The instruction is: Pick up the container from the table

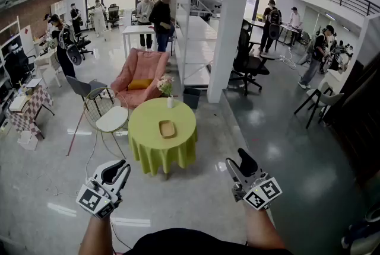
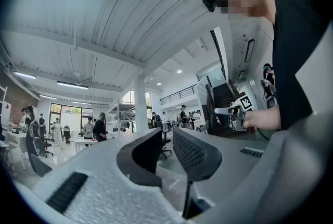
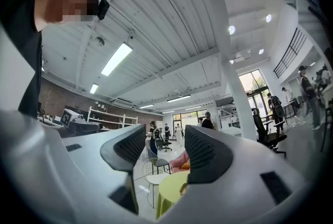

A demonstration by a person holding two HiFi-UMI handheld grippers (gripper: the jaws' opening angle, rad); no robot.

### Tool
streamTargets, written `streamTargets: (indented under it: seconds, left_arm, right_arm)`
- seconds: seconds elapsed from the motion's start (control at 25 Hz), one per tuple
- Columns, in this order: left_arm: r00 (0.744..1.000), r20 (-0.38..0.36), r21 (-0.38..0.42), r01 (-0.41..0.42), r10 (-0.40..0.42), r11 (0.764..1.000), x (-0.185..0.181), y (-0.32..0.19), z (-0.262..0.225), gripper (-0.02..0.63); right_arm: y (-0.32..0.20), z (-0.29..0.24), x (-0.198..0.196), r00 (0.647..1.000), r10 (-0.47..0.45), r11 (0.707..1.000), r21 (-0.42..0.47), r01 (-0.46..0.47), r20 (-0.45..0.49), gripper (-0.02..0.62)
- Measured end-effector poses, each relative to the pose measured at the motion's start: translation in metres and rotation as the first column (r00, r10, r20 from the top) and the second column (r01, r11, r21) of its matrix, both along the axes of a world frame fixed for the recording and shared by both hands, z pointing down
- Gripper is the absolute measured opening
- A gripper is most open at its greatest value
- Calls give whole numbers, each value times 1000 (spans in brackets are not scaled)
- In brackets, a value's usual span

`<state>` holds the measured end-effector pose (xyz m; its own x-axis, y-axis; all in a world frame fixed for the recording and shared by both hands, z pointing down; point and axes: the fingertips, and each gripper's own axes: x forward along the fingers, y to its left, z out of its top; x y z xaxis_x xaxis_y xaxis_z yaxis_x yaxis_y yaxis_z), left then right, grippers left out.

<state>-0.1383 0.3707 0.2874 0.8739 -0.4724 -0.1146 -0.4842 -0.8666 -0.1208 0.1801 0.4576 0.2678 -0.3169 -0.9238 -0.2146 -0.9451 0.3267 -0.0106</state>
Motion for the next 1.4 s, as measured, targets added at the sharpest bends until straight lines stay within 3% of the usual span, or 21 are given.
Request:
streamTargets:
  seconds: [0.56, 0.92, 1.2, 1.4]
  left_arm:
    - [999, 53, -26, 16, -15, 1000, 16, 7, 5, 78]
    - [999, 42, -64, 26, -23, 998, 13, -15, 21, 78]
    - [999, 30, -61, 20, -18, 998, 4, -45, 27, 78]
    - [999, 34, -89, 37, -34, 995, -9, -105, 50, 78]
  right_arm:
    - [7, 14, 24, 997, -32, 999, -12, 33, 72, 228]
    - [-15, 29, 5, 989, -111, 991, -68, 118, 97, 239]
    - [-52, 53, -16, 991, -126, 981, -142, 132, 50, 238]
    - [-99, 58, -20, 993, -114, 981, -157, 115, 14, 238]
